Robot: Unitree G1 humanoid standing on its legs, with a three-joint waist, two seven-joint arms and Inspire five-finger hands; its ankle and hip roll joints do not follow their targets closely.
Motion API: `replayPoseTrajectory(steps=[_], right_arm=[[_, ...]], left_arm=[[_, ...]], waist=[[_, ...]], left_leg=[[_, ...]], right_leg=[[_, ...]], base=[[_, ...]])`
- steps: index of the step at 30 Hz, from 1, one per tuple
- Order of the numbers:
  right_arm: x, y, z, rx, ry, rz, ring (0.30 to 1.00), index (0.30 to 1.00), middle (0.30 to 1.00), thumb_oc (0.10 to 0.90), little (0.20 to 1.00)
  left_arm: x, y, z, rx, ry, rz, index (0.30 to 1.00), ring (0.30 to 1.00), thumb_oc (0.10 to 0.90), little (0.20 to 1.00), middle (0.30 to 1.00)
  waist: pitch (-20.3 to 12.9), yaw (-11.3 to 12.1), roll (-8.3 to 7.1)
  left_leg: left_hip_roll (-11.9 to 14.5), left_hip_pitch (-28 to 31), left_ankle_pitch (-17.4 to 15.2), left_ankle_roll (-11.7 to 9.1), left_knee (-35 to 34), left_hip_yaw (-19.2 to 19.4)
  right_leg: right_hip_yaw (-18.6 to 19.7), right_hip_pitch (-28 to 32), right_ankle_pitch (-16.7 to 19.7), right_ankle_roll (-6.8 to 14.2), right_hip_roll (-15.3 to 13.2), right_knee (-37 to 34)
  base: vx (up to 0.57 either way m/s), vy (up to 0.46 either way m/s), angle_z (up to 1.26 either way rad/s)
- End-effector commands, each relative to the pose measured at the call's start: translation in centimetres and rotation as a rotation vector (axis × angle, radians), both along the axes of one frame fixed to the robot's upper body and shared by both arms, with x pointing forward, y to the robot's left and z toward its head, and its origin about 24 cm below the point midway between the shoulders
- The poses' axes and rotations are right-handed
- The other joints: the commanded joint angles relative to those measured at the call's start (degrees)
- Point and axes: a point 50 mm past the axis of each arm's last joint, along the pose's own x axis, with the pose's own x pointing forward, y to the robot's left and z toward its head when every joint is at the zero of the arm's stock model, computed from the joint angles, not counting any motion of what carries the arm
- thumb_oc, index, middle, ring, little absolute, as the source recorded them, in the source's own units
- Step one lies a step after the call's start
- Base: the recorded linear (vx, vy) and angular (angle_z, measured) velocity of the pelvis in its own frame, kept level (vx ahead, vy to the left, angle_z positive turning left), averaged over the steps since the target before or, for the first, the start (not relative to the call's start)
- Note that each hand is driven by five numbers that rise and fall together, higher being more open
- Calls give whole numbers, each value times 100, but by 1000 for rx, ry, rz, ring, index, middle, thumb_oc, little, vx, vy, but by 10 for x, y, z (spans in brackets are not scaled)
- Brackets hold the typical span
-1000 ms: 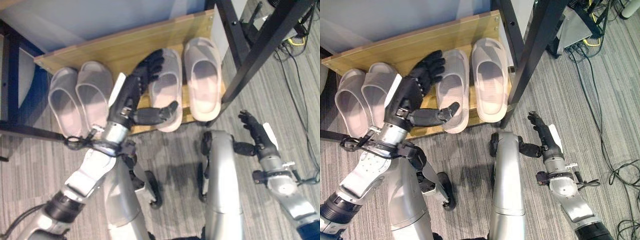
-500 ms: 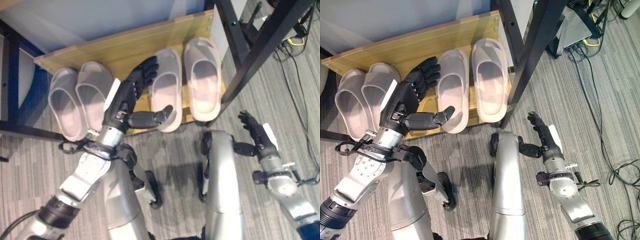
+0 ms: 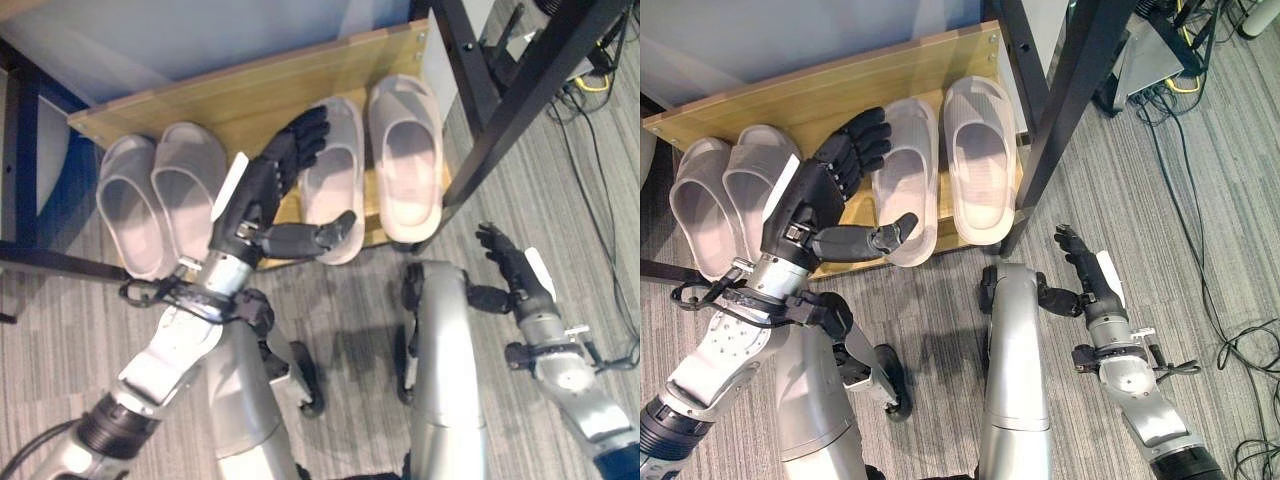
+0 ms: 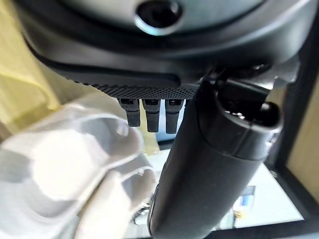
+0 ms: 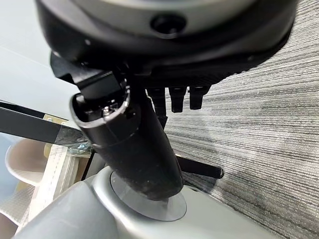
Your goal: Arrange the slippers neatly on the shoe rack.
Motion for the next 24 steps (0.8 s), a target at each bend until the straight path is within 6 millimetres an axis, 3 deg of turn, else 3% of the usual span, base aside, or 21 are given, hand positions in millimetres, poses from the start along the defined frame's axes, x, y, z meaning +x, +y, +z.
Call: replayPoseTrajectory(steps=[1, 8, 24], right_arm=[[2, 33, 57, -3, -275, 193, 900, 900, 900, 800, 900], [2, 36, 54, -11, -264, 204, 900, 900, 900, 800, 900], [21, 40, 53, -27, -254, 195, 900, 900, 900, 800, 900]], left_arm=[[-20, -19, 49, -61, -248, -181, 900, 900, 800, 900, 900], [-15, -29, 38, -22, -195, -209, 900, 900, 800, 900, 900], [27, -35, 13, 86, -104, -88, 900, 900, 800, 900, 900]], waist=[[-181, 189, -42], [-181, 153, -70], [-181, 95, -101]], left_leg=[[-368, -392, 428, -468, -712, -530], [-360, -392, 429, -472, -696, -526], [-360, -392, 469, -479, -661, -497]], right_leg=[[583, -39, 72, 50, -510, -407], [606, -39, 65, 54, -513, -408], [660, -39, 68, 62, -501, -396]], base=[[0, 0, 0], [0, 0, 0], [7, 5, -1]])
